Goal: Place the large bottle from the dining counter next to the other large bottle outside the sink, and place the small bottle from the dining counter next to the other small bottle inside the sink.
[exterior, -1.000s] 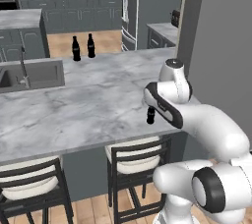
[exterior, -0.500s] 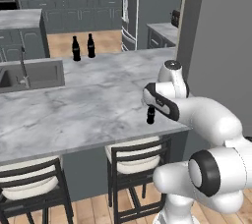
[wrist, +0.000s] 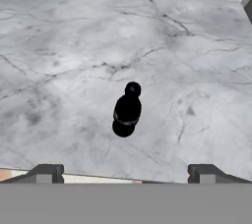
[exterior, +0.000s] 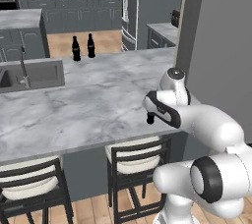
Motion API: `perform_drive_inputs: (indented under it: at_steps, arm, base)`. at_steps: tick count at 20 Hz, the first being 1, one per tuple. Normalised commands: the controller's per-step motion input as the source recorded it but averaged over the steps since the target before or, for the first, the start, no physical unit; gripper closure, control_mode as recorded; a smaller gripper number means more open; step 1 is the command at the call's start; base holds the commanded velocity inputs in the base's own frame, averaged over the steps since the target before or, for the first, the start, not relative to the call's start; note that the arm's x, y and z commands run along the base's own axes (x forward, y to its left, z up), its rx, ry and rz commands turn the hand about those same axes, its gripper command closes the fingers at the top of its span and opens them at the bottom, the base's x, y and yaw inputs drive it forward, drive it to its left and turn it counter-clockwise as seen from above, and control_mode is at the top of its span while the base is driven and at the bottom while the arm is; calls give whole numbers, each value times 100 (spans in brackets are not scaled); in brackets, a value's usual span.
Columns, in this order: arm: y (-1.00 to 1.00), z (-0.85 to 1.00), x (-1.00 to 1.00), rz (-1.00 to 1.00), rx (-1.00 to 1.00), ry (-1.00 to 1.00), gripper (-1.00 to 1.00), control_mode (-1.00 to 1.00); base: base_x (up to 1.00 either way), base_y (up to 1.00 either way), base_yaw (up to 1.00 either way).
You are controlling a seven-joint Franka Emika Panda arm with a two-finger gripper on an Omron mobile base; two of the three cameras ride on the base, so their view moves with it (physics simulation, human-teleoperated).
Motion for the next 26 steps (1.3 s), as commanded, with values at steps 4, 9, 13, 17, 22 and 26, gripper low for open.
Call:
perform_drive_inputs:
  at_steps: [4, 9, 13, 17, 22, 26]
  arm:
    - [0, -8, 10, 1, 0, 0, -100, -100]
    - [-1, -14, 14, 2, 0, 0, -100, -100]
    - [-3, -15, 12, 2, 0, 0, -100, -100]
    - [-1, -15, 10, 1, 0, 0, -100, -100]
    - [0, -19, 15, 1, 0, 0, -100, -100]
    - [0, -21, 11, 0, 0, 0, -100, -100]
  base:
    - [0, 0, 0]
    - [0, 0, 0]
    - [0, 0, 0]
    - [0, 0, 0]
    - [0, 0, 0]
    - [0, 0, 0]
